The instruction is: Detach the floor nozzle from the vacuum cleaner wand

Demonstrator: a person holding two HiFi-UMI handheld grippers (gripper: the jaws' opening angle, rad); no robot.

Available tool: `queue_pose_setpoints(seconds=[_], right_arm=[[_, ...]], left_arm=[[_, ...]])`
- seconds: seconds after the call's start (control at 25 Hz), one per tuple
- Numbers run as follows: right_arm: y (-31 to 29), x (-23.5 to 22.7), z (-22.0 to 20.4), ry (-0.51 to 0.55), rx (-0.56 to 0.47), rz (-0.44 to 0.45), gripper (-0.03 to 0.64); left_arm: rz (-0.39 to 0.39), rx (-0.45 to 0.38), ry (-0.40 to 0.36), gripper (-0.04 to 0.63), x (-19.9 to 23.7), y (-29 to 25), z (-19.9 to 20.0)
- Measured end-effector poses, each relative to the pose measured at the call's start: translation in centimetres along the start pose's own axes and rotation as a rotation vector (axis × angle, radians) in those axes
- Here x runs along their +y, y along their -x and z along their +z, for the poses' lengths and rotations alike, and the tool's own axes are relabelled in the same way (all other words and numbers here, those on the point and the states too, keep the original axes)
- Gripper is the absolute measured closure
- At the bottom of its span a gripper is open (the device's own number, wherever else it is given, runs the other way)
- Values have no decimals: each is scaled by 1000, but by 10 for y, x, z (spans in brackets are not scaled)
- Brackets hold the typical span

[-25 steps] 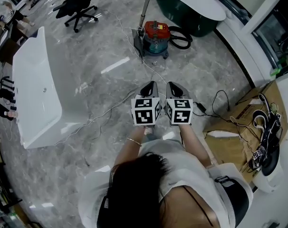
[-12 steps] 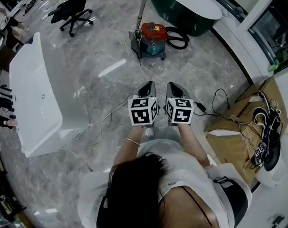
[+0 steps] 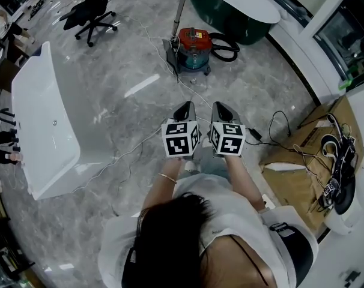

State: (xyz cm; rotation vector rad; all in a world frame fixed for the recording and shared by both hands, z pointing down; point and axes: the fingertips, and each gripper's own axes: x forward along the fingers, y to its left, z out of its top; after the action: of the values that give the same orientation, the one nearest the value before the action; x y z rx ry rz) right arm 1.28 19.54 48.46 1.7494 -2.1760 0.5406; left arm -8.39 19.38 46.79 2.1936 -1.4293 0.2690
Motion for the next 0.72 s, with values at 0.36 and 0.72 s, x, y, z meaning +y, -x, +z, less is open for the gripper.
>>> queue_pose_setpoints(seconds=[0.36, 0.72], right_arm=[[-6, 8, 4, 21, 3, 11, 603], [-18, -2, 7, 19, 4, 19, 603]], left_arm=[[18, 9, 12, 592, 9, -2, -4], [26, 22, 0, 592, 6, -14, -6]])
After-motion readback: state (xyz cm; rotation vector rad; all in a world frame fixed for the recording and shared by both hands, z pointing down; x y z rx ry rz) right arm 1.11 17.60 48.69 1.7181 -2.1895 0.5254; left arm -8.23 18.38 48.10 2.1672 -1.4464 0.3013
